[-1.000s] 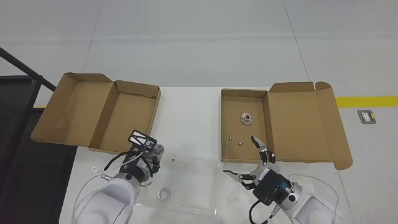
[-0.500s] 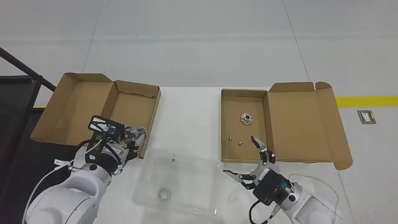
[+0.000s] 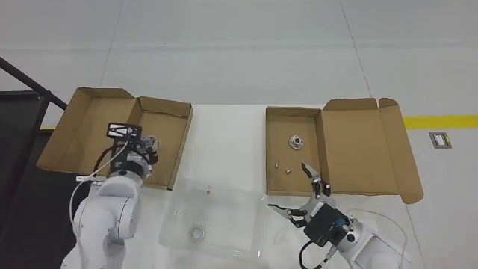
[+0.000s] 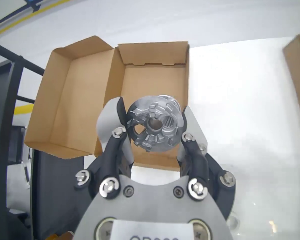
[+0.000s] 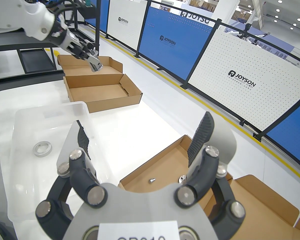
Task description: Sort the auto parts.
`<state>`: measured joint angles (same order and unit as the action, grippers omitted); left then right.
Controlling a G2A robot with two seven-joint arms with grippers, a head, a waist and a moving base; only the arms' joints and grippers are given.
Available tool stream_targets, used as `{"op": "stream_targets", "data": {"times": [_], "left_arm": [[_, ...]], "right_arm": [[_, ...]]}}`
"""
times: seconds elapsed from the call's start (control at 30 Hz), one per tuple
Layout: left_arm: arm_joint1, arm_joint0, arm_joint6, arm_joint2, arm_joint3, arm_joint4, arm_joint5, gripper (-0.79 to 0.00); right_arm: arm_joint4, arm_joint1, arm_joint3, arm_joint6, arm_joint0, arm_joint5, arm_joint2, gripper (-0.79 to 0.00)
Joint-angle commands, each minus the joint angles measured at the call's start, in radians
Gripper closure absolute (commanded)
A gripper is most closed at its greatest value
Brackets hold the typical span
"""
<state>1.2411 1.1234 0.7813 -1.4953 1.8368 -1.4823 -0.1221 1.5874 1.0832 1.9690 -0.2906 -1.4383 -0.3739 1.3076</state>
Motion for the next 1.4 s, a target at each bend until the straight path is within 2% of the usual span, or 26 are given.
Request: {"op": "stream_targets", "data": {"times": [0.0,0.07,0.27,0.77,1.07,1.1,1.13,1.2,1.23,1.27,1.33,1.37], "left_arm": [[0.005,-0.092,-0.001,0.024,-0.128,-0.009,-0.022,0.000],[0.009,-0.153,-0.018,0.047,-0.227,-0.048,-0.052,0.000],[0.026,-0.295,-0.054,0.109,-0.469,-0.035,-0.060,0.000],[0.080,-0.501,-0.149,0.248,-0.868,0.033,-0.086,0.000],[0.104,-0.562,-0.191,0.289,-1.001,0.055,-0.083,0.000],[0.106,-0.565,-0.193,0.292,-1.009,0.056,-0.085,-0.022],[0.107,-0.569,-0.196,0.294,-1.015,0.055,-0.085,-0.169],[0.110,-0.574,-0.196,0.296,-1.024,0.055,-0.086,-0.274],[0.110,-0.577,-0.196,0.296,-1.024,0.055,-0.087,-0.379],[0.111,-0.578,-0.194,0.295,-1.023,0.056,-0.088,-0.594],[0.111,-0.578,-0.194,0.292,-1.013,0.053,-0.091,-0.748],[0.110,-0.576,-0.193,0.289,-1.006,0.052,-0.092,-0.785]], "right_arm": [[0.000,0.000,0.000,0.000,0.000,0.000,0.000,-0.785],[0.000,0.000,0.000,0.000,0.000,0.000,0.000,-0.785],[0.000,0.000,0.000,0.000,0.000,0.000,0.000,-0.785],[0.000,0.000,0.000,0.000,0.000,0.000,0.000,-0.785],[0.000,0.000,0.000,0.000,0.000,0.000,0.000,-0.785],[0.000,0.000,0.000,0.000,0.000,0.000,0.000,-0.785],[0.000,0.000,0.000,0.000,0.000,0.000,0.000,-0.785],[0.000,0.000,0.000,0.000,0.000,0.000,0.000,-0.785],[0.000,0.000,0.000,0.000,0.000,0.000,0.000,-0.785],[0.000,0.000,0.000,0.000,0.000,0.000,0.000,-0.785],[0.000,0.000,0.000,0.000,0.000,0.000,0.000,-0.785],[0.000,0.000,0.000,0.000,0.000,0.000,0.000,-0.785]]}}
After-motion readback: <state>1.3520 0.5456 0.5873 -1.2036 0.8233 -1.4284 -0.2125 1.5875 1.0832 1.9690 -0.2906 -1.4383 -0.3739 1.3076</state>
